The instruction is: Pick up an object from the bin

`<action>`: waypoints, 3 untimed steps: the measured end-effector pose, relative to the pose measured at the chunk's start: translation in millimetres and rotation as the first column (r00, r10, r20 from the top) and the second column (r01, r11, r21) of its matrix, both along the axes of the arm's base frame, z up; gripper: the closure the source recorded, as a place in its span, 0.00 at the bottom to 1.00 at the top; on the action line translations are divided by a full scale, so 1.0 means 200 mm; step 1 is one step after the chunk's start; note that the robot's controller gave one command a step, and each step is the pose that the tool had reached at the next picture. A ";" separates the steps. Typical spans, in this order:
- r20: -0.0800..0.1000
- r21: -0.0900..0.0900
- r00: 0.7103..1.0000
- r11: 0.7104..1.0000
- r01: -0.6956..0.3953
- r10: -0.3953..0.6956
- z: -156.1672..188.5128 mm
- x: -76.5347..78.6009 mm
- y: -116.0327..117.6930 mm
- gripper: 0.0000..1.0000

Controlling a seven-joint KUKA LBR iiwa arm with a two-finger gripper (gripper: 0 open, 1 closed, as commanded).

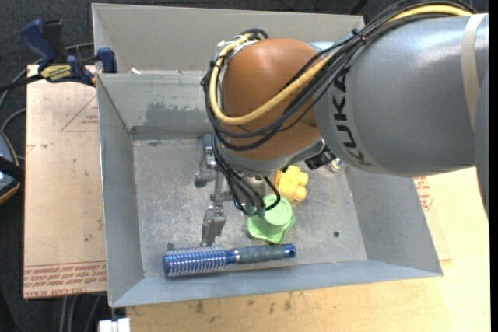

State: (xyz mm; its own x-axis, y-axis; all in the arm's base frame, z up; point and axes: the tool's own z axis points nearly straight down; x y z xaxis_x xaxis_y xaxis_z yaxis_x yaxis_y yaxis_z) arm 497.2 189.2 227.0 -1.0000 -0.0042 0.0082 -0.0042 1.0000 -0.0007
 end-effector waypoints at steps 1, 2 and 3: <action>0.022 0.005 0.997 0.997 -0.077 0.076 -0.71 -0.06 -0.19 0.00; 0.013 0.003 0.997 0.997 -0.080 0.080 -0.63 -0.09 -0.12 0.00; 0.010 0.002 0.982 0.982 -0.189 0.189 -0.60 -0.07 -0.14 0.00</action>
Offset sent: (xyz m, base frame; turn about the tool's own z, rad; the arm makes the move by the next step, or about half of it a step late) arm -0.0181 -0.0414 -0.1570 -0.0793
